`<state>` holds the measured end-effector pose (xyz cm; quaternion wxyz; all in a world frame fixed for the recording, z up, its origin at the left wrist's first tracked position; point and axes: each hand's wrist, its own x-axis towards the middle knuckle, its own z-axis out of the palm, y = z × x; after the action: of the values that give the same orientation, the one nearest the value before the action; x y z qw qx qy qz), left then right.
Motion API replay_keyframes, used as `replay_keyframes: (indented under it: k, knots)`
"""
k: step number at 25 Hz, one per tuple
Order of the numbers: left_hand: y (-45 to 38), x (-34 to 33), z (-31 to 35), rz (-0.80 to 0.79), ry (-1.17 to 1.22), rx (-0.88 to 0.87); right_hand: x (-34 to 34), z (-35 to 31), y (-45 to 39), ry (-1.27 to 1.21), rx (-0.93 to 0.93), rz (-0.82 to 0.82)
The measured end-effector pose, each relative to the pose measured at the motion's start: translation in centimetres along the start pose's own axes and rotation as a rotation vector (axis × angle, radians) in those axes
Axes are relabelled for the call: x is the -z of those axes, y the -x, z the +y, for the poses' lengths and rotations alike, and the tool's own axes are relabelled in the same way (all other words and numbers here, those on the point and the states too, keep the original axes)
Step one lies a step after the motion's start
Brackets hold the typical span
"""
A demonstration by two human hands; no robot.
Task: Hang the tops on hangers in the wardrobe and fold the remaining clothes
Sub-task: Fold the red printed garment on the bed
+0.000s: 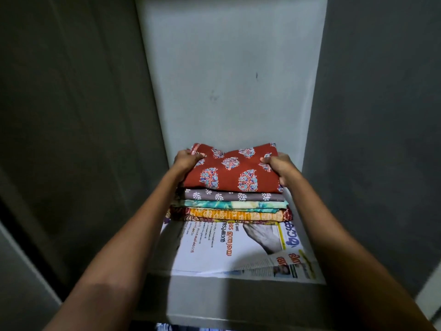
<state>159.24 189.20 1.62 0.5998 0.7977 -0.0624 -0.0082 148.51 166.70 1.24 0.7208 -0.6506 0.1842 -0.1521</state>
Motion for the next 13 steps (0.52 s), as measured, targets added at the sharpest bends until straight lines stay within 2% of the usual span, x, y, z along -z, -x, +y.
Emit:
replay_keyframes:
  k: [5,6,8,9,10,11,12,13]
  knots:
    - [0.5,-0.1,-2.6,0.008,0.050,0.054,-0.2,2.2,0.7,0.116,-0.021,0.060]
    - [0.5,0.0,-2.1,0.023,-0.037,0.056,0.1,1.7,0.7,0.256,0.004,0.090]
    - [0.5,0.2,-0.4,0.122,-0.532,0.046,0.4,-0.3,0.5,0.709,0.079,0.255]
    - [0.8,0.0,1.1,0.217,-0.770,0.003,0.0,-1.7,0.4,0.876,0.161,0.354]
    - [1.3,-0.3,2.8,0.285,-0.877,-0.089,-0.8,-2.9,0.4,0.942,0.270,0.388]
    - [1.4,-0.8,4.2,0.294,-0.857,-0.226,-2.0,-3.7,0.2,0.943,0.369,0.349]
    - [1.6,-1.5,5.1,0.230,-0.782,-0.375,-3.3,-4.0,0.1,0.939,0.444,0.247]
    - [1.6,-2.2,5.2,0.096,-0.708,-0.507,-4.5,-3.2,-0.1,0.995,0.481,0.117]
